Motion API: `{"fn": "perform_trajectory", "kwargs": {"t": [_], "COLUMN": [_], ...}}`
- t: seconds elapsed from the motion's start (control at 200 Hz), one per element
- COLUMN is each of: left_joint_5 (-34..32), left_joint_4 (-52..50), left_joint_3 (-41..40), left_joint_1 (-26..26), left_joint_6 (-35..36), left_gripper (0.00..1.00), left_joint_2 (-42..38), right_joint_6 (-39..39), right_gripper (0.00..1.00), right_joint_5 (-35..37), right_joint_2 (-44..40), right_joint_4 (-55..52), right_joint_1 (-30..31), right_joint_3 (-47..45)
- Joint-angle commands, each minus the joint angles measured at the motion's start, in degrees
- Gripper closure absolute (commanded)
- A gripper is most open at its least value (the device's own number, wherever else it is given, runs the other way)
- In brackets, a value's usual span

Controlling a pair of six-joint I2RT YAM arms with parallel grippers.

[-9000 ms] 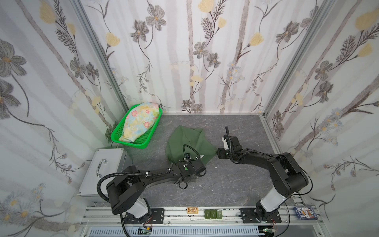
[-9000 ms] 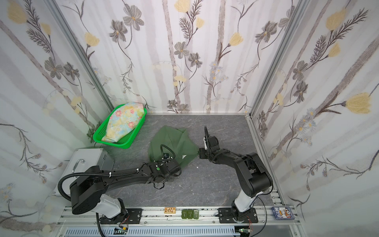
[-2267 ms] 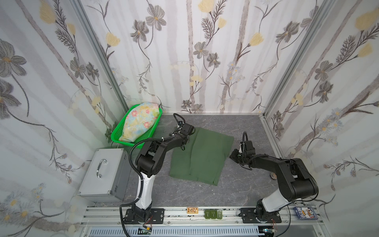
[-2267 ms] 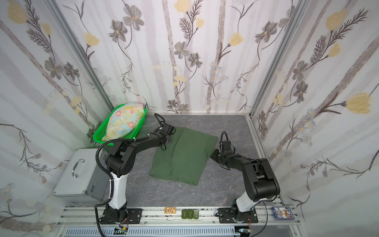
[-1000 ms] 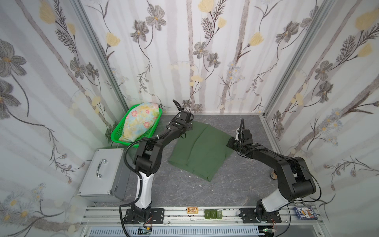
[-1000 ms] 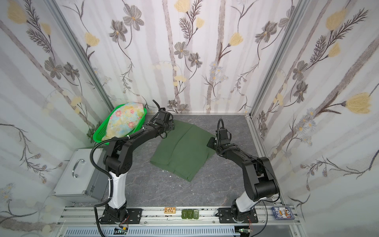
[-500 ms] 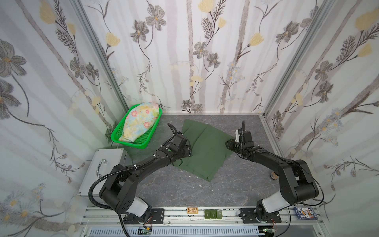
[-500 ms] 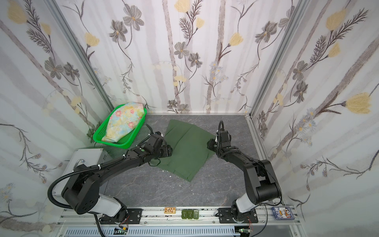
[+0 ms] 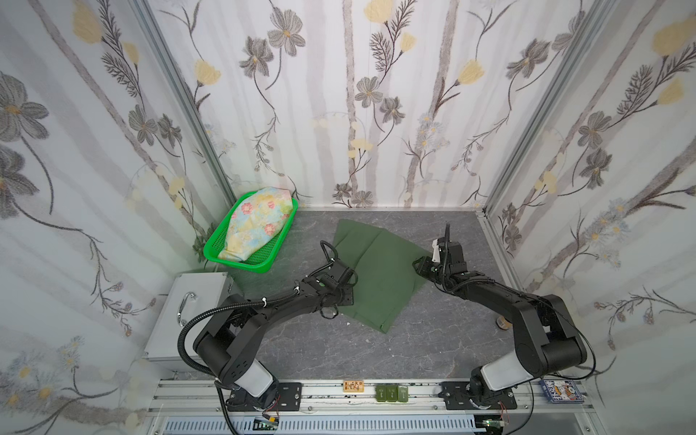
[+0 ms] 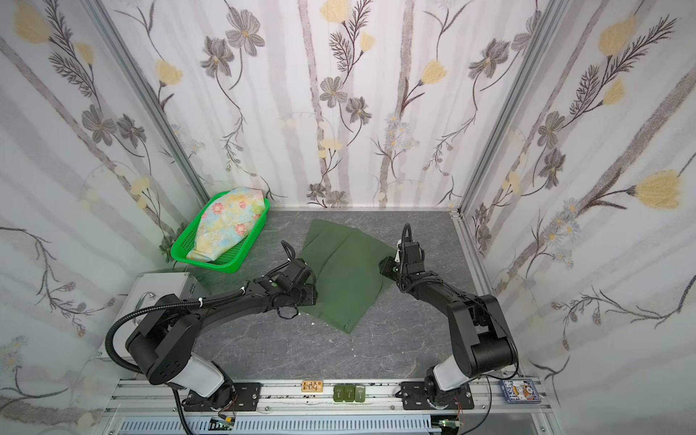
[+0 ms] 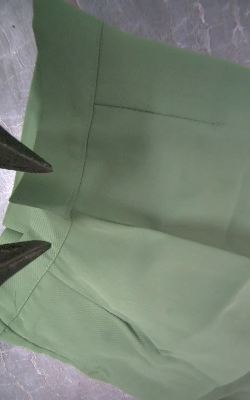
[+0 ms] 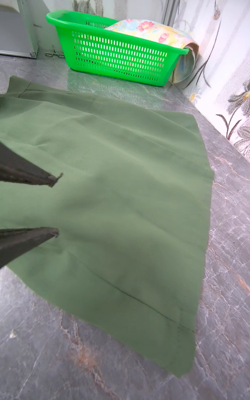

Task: Fold and stack skirts
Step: Pick up the skirt.

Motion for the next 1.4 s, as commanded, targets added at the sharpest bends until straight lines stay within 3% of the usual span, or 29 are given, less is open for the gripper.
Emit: {"fn": "perform_trajectory", "kwargs": {"t": [0.0, 0.275, 0.375, 0.475, 0.665, 0.894, 1.124, 1.394], "left_joint_5": [-0.66, -2.3, -3.0, -3.67, -2.95, 4.02, 7.68, 4.08], "left_joint_4": [-1.18, -1.9, -2.19, -2.43, -4.29, -5.54, -5.45, -5.02], "left_joint_3": [-0.25, 0.67, 1.32, 2.07, 5.89, 19.35, 33.56, 49.97], "left_joint_1": [-0.87, -1.23, -1.22, -1.28, -1.23, 0.42, 2.08, 2.2], "left_joint_6": [-0.1, 1.28, 1.88, 2.35, 2.88, 3.19, 1.87, -2.89], "left_gripper": [0.51, 0.69, 0.8, 1.0, 1.0, 1.0, 1.0, 1.0], "left_joint_2": [0.73, 3.83, 4.75, 5.12, 2.29, -3.7, -4.64, -1.42], "right_joint_6": [1.1, 1.73, 1.59, 1.67, 1.42, -0.54, -0.8, -0.62], "right_gripper": [0.65, 0.65, 0.65, 0.65, 0.65, 0.64, 0.43, 0.34], "right_joint_5": [-1.19, -1.94, -1.86, -1.94, -2.53, -3.04, -3.15, -4.3], "right_joint_2": [0.68, 0.69, 0.5, 0.47, -0.38, -8.51, -20.62, -29.71], "right_joint_4": [3.2, 3.94, 3.89, 4.02, 3.82, 2.2, 3.72, 6.33], "right_joint_1": [0.0, 0.0, -0.02, -0.02, -0.02, 1.09, 4.7, 10.53], "right_joint_3": [-0.08, -0.43, -0.61, -0.78, -1.22, -6.15, -12.8, -14.04]}}
